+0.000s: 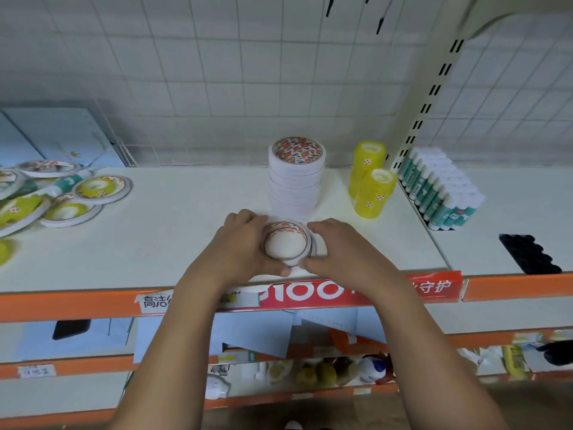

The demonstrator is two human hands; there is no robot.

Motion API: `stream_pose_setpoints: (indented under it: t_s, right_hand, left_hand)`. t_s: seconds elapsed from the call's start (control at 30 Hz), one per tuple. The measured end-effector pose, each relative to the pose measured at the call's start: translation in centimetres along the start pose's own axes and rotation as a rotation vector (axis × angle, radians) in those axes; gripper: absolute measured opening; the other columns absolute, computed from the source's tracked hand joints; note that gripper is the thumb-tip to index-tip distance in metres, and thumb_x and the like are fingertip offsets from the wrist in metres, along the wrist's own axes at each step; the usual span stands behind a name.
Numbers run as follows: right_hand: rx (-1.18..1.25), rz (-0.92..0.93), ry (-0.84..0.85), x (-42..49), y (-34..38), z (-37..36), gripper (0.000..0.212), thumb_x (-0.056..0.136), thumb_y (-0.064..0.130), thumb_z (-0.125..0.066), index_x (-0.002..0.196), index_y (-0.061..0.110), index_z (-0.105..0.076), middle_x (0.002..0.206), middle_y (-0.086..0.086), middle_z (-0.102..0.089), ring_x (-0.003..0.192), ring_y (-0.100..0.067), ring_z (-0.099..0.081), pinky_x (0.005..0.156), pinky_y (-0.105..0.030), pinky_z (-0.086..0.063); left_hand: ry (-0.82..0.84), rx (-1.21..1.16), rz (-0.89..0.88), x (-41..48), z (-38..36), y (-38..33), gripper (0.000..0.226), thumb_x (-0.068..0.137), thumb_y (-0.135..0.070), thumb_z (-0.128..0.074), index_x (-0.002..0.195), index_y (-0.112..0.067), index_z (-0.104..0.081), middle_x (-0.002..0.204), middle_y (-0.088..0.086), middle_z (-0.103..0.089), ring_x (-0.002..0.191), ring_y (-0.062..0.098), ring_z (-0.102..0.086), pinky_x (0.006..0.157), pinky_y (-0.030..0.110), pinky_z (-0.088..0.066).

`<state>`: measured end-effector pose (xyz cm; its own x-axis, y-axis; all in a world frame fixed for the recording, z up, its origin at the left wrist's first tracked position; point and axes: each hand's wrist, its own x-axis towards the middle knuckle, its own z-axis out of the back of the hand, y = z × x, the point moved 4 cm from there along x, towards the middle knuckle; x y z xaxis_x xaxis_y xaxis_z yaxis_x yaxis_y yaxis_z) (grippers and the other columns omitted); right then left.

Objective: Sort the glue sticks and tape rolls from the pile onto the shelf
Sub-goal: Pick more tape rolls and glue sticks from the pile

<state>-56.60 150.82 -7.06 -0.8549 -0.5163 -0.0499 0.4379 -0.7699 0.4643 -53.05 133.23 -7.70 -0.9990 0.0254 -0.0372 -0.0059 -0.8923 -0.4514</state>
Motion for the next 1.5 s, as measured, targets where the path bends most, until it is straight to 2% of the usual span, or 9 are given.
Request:
stream_pose_setpoints:
  t_s: [0.2, 0.4, 0.57, 0.77, 0.93, 1.23, 1.33, 1.43, 1.5]
  right_hand:
    - [0.005, 0.038, 0.047, 0.4, 0.2, -0.5, 0.055, 0.072, 0.045, -0.076, 0.118, 0.025, -0.056, 0.113, -0.002, -0.057, 0.106, -0.020, -0.049, 0.089, -0.035, -0.044]
    - [-0.033, 0.024, 0.048, 0.9, -0.2, -0.4, 0.052, 0.072, 0.034, -0.074, 0.118, 0.018, -0.054, 0.113, -0.006, -0.052, 0.109, -0.023, -0.047, 0.089, -0.037, -0.045]
    - [-0.009, 0.014, 0.033, 1.3, -0.7, -0.3, 0.053, 0.070, 0.036, -0.079, 0.115, 0.019, -0.057, 0.109, -0.004, -0.051, 0.104, -0.021, -0.048, 0.086, -0.035, -0.045]
    - [0.106, 0.009, 0.019, 1.1, -1.1, -0.4, 0.073, 0.062, 0.045, -0.086, 0.125, 0.024, -0.055, 0.118, 0.000, -0.053, 0.111, -0.017, -0.046, 0.091, -0.034, -0.043]
    - [0.139, -0.001, -0.062, 1.1, -1.1, -0.5, 0.066, 0.061, 0.042, -0.088, 0.116, 0.021, -0.060, 0.110, 0.000, -0.059, 0.101, -0.017, -0.051, 0.081, -0.031, -0.044]
    - [0.191, 0.030, -0.093, 1.6, -0.4, -0.4, 0.058, 0.066, 0.035, -0.086, 0.117, 0.018, -0.066, 0.111, -0.003, -0.069, 0.103, -0.022, -0.060, 0.087, -0.039, -0.049]
    - [0.158, 0.015, -0.079, 1.8, -0.5, -0.4, 0.061, 0.067, 0.038, -0.085, 0.120, 0.017, -0.063, 0.115, -0.005, -0.066, 0.108, -0.024, -0.057, 0.091, -0.038, -0.047]
    - [0.043, -0.026, -0.047, 1.6, -0.6, -0.7, 0.078, 0.071, 0.042, -0.081, 0.139, 0.021, -0.047, 0.133, -0.005, -0.049, 0.125, -0.025, -0.039, 0.099, -0.033, -0.037]
    - [-0.026, -0.012, -0.091, 1.5, -0.2, -0.4, 0.078, 0.074, 0.043, -0.078, 0.141, 0.023, -0.044, 0.134, -0.002, -0.043, 0.124, -0.025, -0.035, 0.097, -0.033, -0.035]
  left_hand:
    - [-0.025, -0.011, 0.034, -0.6, -0.8, 1.1, 0.066, 0.064, -0.051, -0.081, 0.119, -0.023, -0.057, 0.102, -0.003, -0.040, 0.100, 0.013, -0.030, 0.087, 0.027, -0.037]
    - [-0.048, -0.012, 0.022, 0.0, -1.4, 0.0, 0.051, 0.071, -0.044, -0.075, 0.112, -0.019, -0.058, 0.102, 0.000, -0.044, 0.099, 0.015, -0.036, 0.084, 0.027, -0.039]
    - [-0.041, 0.001, 0.047, 0.4, -1.5, -0.3, 0.051, 0.071, -0.041, -0.075, 0.112, -0.015, -0.059, 0.103, 0.003, -0.046, 0.101, 0.018, -0.041, 0.087, 0.031, -0.044]
    - [0.018, -0.083, 0.110, 0.7, -1.5, -0.4, 0.056, 0.071, -0.039, -0.079, 0.117, -0.017, -0.058, 0.108, 0.003, -0.047, 0.099, 0.021, -0.052, 0.091, 0.035, -0.047]
    - [-0.001, -0.107, 0.123, 0.5, -1.6, -0.5, 0.054, 0.067, -0.038, -0.080, 0.113, -0.017, -0.060, 0.107, 0.004, -0.051, 0.092, 0.020, -0.057, 0.085, 0.035, -0.051]
    - [-0.027, -0.166, 0.143, 1.5, -1.5, -0.4, 0.048, 0.065, -0.038, -0.081, 0.105, -0.018, -0.063, 0.106, 0.005, -0.054, 0.086, 0.019, -0.058, 0.075, 0.030, -0.049]
    - [-0.015, -0.219, 0.141, 1.6, -1.5, -0.5, 0.037, 0.067, -0.030, -0.081, 0.099, -0.020, -0.064, 0.102, 0.007, -0.059, 0.088, 0.019, -0.059, 0.074, 0.029, -0.047]
    - [-0.008, -0.281, 0.157, 1.4, -1.3, 0.0, 0.033, 0.069, -0.023, -0.083, 0.096, -0.017, -0.064, 0.090, 0.000, -0.064, 0.079, 0.016, -0.060, 0.065, 0.022, -0.044]
    - [-0.019, -0.295, 0.180, 0.8, -0.7, 0.6, 0.042, 0.073, -0.028, -0.082, 0.109, -0.022, -0.061, 0.092, -0.007, -0.064, 0.079, 0.011, -0.058, 0.066, 0.019, -0.042]
